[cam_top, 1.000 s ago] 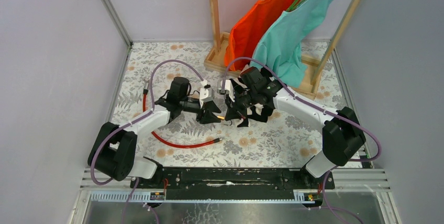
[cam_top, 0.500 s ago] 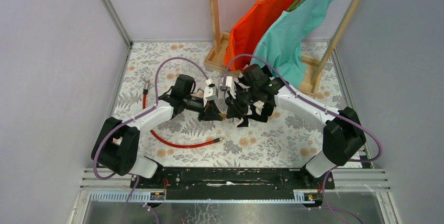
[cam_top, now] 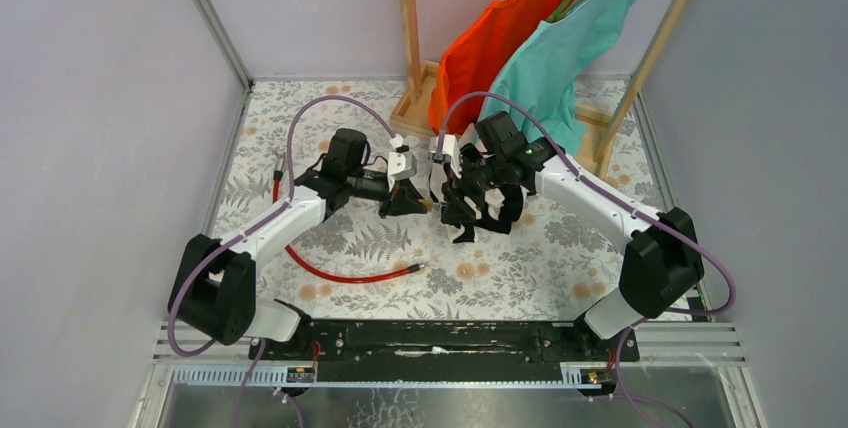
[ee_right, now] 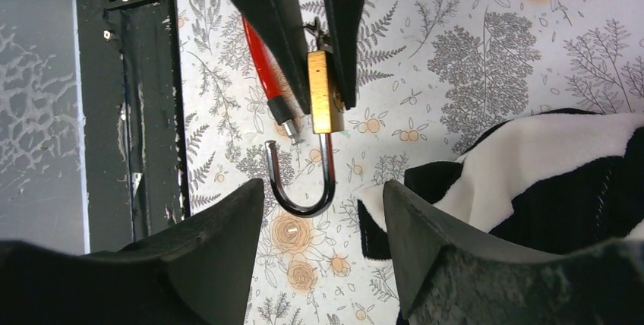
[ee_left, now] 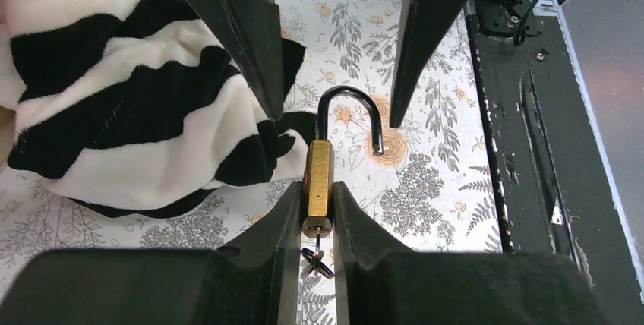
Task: Lock with the key
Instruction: Lock the lock.
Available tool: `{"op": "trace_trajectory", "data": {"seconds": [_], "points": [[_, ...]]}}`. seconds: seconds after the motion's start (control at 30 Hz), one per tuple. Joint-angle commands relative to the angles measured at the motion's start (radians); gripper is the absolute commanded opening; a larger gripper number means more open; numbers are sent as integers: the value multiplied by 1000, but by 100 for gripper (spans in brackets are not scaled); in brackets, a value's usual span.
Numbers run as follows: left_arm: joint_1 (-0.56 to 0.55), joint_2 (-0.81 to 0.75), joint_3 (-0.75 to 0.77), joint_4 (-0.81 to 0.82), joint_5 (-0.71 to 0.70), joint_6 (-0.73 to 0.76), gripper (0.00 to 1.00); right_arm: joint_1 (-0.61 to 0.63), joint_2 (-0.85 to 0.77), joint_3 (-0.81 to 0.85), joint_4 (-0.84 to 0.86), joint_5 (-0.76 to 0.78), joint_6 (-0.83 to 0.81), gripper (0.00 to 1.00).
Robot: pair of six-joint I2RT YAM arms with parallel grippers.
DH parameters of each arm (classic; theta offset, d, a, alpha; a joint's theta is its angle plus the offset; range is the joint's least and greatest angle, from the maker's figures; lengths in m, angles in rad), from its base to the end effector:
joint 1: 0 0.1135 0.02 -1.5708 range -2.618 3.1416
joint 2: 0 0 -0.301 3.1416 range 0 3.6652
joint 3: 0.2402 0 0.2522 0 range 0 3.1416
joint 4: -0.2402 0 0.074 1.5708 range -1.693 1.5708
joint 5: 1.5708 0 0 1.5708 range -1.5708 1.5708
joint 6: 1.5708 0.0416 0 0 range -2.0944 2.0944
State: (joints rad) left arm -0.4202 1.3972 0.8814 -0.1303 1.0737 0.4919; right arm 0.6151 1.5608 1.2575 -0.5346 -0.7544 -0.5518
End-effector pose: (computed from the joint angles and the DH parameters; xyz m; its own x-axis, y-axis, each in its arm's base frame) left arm 0.2459 -0.1499 0.2848 -0.0900 0.2869 -0.9537 0.9959 0.0154 -0.0894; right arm 0.2600 0.2186 0.3211 -0.1003 -0.5386 -0.8366 -0.9949 0.0568 0.0827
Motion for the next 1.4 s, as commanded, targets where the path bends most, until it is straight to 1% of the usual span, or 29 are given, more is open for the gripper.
{"op": "trace_trajectory", "data": {"seconds": [0.0,0.1,0.2,0.37,0.47,0.6,0.7,0.77,0.87,0.93,1.07,1.37], "points": [[-5,-23,27,22,13,-24,0,0,5,50,-31,-67,-28,64],[-5,-28,6,58,16,-53,0,0,14,49,-17,-65,-14,57],[-5,-31,-3,67,21,-64,0,0,9,39,11,-53,5,52],[-4,-33,-11,92,36,-115,0,0,-2,20,70,-7,55,37],[-5,-36,-20,130,40,-168,0,0,-10,7,95,27,68,30],[-5,-27,-19,135,61,-209,0,0,-25,-3,97,6,59,27],[-4,-24,-20,134,63,-219,0,0,-24,4,57,-25,13,26],[-5,-29,-20,133,64,-217,0,-1,-21,9,30,-34,-23,27],[-2,-43,-23,128,63,-207,0,-1,-16,14,-1,-46,-54,32],[2,-52,-28,127,65,-205,0,-1,-13,14,-6,-50,-59,32],[7,-53,-28,126,72,-207,0,-2,-12,18,-14,-59,-66,27],[8,-44,-37,152,62,-227,0,-1,-24,5,14,-94,-45,10]]}}
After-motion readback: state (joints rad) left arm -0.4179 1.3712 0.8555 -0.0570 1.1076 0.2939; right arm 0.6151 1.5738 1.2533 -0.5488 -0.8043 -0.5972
